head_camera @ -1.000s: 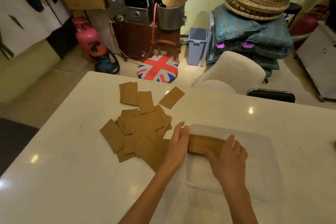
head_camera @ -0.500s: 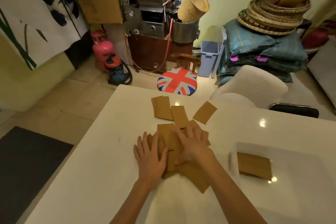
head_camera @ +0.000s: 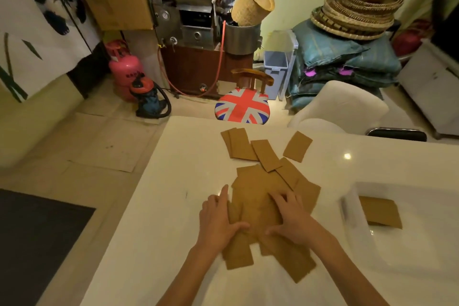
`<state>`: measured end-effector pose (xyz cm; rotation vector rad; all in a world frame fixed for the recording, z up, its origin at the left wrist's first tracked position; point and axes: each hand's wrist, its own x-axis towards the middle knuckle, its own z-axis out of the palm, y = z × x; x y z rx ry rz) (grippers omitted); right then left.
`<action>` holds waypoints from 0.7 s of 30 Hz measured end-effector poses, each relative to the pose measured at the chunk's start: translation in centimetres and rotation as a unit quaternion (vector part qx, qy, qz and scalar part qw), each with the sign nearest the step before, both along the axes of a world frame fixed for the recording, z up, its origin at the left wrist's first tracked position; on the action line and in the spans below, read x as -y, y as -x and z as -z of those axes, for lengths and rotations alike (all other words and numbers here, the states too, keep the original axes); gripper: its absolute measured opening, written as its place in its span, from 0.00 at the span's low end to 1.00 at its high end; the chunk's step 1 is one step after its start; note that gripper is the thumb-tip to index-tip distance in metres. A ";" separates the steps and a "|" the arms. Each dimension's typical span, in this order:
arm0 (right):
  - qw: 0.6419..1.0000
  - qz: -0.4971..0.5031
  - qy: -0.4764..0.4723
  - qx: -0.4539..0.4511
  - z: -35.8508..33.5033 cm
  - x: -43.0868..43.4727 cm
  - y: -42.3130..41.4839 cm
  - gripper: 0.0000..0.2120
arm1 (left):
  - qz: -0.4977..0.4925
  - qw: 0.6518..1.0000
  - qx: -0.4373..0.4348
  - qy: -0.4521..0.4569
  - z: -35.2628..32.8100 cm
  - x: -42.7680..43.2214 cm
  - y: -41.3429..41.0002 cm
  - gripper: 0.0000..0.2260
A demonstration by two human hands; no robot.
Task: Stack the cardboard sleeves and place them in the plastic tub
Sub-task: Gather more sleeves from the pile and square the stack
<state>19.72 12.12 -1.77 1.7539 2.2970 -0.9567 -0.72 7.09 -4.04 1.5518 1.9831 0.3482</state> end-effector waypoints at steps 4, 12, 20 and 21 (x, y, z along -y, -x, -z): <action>0.992 0.076 0.046 -0.092 -0.4 0.5 0.5 0.37 | 0.023 0.990 0.119 0.069 -0.4 0.1 0.6 0.37; 0.970 0.085 0.037 -0.226 -1.4 3.3 1.0 0.22 | 0.081 0.946 0.285 0.130 -2.3 1.1 1.7 0.33; 0.961 0.068 0.069 -0.259 -2.7 5.2 -0.6 0.32 | 0.044 0.955 0.294 0.003 -4.3 2.0 1.1 0.21; 0.959 0.075 0.040 -0.272 -3.2 5.4 -0.6 0.30 | 0.034 0.953 0.301 -0.023 -4.9 1.9 0.9 0.21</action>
